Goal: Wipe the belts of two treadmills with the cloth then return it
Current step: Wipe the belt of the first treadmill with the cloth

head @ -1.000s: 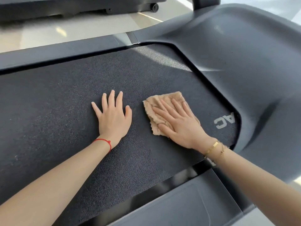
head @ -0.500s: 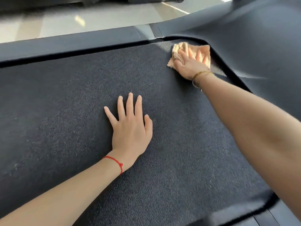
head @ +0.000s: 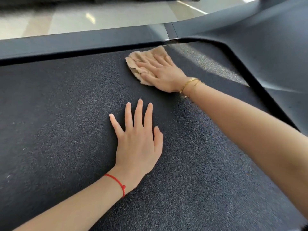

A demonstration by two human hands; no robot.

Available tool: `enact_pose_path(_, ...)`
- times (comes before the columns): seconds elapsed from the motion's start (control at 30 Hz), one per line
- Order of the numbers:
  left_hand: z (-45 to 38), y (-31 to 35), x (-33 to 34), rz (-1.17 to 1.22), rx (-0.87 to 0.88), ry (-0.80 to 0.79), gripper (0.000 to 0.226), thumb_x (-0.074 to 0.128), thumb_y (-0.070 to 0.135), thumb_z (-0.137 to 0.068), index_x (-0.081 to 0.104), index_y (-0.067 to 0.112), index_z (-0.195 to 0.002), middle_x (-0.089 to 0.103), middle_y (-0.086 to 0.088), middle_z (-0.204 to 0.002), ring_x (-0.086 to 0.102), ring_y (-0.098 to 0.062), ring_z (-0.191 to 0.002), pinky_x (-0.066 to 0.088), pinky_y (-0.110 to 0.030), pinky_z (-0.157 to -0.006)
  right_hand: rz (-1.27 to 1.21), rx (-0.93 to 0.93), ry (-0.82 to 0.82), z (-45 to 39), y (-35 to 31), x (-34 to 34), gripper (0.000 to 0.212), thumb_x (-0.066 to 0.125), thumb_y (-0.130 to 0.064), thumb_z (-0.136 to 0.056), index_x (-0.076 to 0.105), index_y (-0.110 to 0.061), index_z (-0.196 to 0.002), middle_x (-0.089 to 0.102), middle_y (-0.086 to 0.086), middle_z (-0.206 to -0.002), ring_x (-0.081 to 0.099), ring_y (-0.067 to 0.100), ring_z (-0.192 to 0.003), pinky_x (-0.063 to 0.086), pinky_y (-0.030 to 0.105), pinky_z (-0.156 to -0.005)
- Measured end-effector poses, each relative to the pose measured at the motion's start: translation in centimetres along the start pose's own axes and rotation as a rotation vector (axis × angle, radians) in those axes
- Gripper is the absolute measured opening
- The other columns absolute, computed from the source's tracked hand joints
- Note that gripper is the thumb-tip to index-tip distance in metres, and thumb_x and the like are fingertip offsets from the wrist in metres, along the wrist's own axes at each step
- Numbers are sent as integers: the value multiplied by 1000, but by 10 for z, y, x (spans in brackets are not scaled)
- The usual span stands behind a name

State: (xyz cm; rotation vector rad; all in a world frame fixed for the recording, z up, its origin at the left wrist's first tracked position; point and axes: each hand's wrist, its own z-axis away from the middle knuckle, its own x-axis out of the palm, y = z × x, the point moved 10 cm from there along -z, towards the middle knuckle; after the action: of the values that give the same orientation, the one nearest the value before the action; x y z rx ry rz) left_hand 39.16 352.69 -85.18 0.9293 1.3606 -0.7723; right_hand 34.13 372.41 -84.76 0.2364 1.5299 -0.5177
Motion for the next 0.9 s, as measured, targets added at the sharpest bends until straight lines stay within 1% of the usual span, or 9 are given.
enact_pose_path(0.17,1,0,-2,22,-8,3,68,10,44,-93,14,21,-157,12,-4,-165,6,-31,-152,11,-70,-113,-33,388,29,29,125,-25,58,18,-58,-101,9,-41,-157,-2,-13,-166,-1,32,-153,-7,51,-121)
enact_pose_path(0.27,1,1,-2,20,-13,4,68,9,44,-93,13,22,-157,11,-4,-165,6,-30,-152,10,-70,-113,-63,514,29,40,145,-24,60,15,-58,-99,8,-40,-157,-4,-10,-166,-7,32,-152,-14,55,-118)
enact_pose_path(0.37,1,1,-2,17,-14,4,69,9,44,-92,14,22,-157,12,-3,-165,6,-30,-152,11,-70,-113,-80,454,29,39,109,-17,59,18,-55,-101,7,-40,-157,2,-3,-167,-5,32,-153,-10,53,-119)
enact_pose_path(0.53,2,2,-2,28,-12,1,68,12,43,-92,17,22,-156,13,-3,-164,6,-29,-151,10,-70,-113,13,123,20,66,11,2,57,20,-56,-100,12,-44,-155,2,-12,-166,-3,31,-153,-10,52,-121)
enact_pose_path(0.6,3,1,-3,39,-9,6,67,14,43,-92,16,22,-156,12,-3,-164,5,-29,-151,9,-70,-114,8,12,24,89,-5,8,57,23,-57,-100,14,-45,-154,5,-15,-165,-1,26,-153,-9,49,-122)
enact_pose_path(0.63,3,0,-4,48,-9,10,67,14,43,-93,16,22,-156,12,-3,-164,5,-29,-151,8,-69,-114,17,15,32,98,3,6,56,25,-57,-100,15,-45,-154,6,-16,-165,0,24,-153,-9,47,-122)
enact_pose_path(0.7,3,0,-4,63,-6,23,63,16,41,-97,15,22,-157,12,-2,-164,5,-29,-151,8,-69,-114,46,156,74,115,47,-5,55,27,-55,-101,17,-45,-154,8,-14,-165,1,25,-153,-8,46,-122)
enact_pose_path(0.8,4,0,-5,84,0,34,62,24,41,-98,17,22,-156,13,-3,-164,5,-29,-151,7,-70,-114,26,494,64,154,133,-17,58,23,-57,-100,12,-44,-155,8,-9,-166,3,27,-153,-2,48,-122)
enact_pose_path(0.9,4,1,-7,90,-6,44,61,28,39,-98,20,21,-156,15,-3,-164,6,-30,-151,7,-70,-114,-26,617,56,183,153,-18,58,21,-57,-100,12,-45,-155,7,-6,-166,0,28,-153,-4,49,-123)
